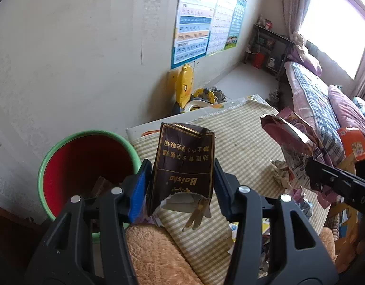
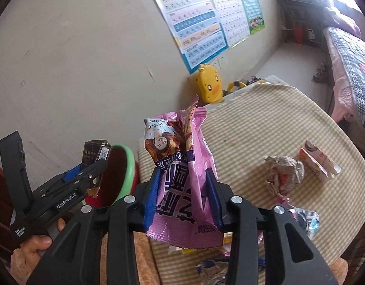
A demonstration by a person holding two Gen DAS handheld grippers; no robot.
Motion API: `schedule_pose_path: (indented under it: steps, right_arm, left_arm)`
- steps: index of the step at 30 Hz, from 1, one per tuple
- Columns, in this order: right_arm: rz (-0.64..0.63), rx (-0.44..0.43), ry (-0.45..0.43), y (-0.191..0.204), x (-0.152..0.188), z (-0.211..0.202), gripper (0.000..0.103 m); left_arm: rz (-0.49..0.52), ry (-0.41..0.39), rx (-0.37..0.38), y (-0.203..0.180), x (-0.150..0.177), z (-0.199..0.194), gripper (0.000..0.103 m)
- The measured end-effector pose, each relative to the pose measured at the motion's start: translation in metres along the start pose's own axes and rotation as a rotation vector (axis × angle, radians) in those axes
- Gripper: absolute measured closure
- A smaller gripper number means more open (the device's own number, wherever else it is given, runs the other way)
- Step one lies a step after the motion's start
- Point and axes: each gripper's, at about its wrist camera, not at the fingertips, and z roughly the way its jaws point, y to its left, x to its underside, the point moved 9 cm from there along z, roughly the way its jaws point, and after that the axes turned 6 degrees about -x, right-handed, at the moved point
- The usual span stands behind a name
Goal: Collect trash
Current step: 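Drop the cigarette box and pink snack bag into the red bucket, opening both tools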
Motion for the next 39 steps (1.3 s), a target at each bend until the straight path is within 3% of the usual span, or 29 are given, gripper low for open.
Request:
schedule_pose_path:
  steps: [21, 39]
  right_arm:
    - [-0.103, -0.084, 0.12, 0.08, 0.013, 0.062, 0.066]
    - [-0.162, -0.166, 0.268, 0.148, 0.028, 0.144, 0.066]
  left_arm:
    - [-0.158, 0.021, -0.143, 0.105, 0.011, 0.016, 0.054]
    - [-0.266, 0.118, -0.226, 0.177, 0.049, 0.04, 0.054]
